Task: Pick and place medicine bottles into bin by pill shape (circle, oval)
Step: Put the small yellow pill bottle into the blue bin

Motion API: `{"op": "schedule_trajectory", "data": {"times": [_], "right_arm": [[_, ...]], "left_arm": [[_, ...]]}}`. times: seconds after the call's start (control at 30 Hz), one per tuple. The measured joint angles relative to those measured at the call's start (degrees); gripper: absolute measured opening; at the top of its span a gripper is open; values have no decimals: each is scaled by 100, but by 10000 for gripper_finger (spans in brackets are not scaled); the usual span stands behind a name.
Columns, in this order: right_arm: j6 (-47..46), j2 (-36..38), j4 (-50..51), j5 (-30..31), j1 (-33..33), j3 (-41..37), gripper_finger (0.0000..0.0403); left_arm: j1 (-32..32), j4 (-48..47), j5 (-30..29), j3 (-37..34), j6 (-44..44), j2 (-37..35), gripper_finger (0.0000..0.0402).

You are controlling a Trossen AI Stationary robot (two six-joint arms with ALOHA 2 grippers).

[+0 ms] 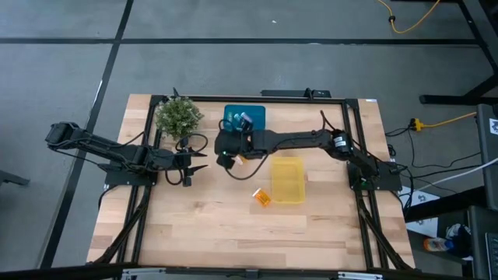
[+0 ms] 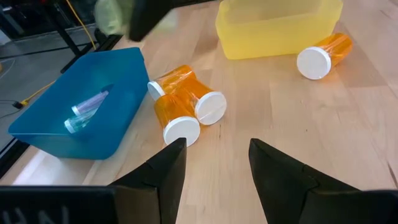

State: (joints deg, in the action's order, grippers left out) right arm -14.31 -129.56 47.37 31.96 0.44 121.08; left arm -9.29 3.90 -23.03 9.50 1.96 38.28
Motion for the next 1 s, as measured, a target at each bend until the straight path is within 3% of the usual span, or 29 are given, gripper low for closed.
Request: {"op": "schedule_trajectory", "data": {"times": [0.57, 1.0], "right_arm": [[-456, 0, -31, -20, -1246, -11, 114], [-508, 0, -40, -232, -1453, -11, 114]], "left_arm": [[2, 0, 0, 0, 0, 0, 169], [1, 0, 0, 0, 0, 0, 169]]}}
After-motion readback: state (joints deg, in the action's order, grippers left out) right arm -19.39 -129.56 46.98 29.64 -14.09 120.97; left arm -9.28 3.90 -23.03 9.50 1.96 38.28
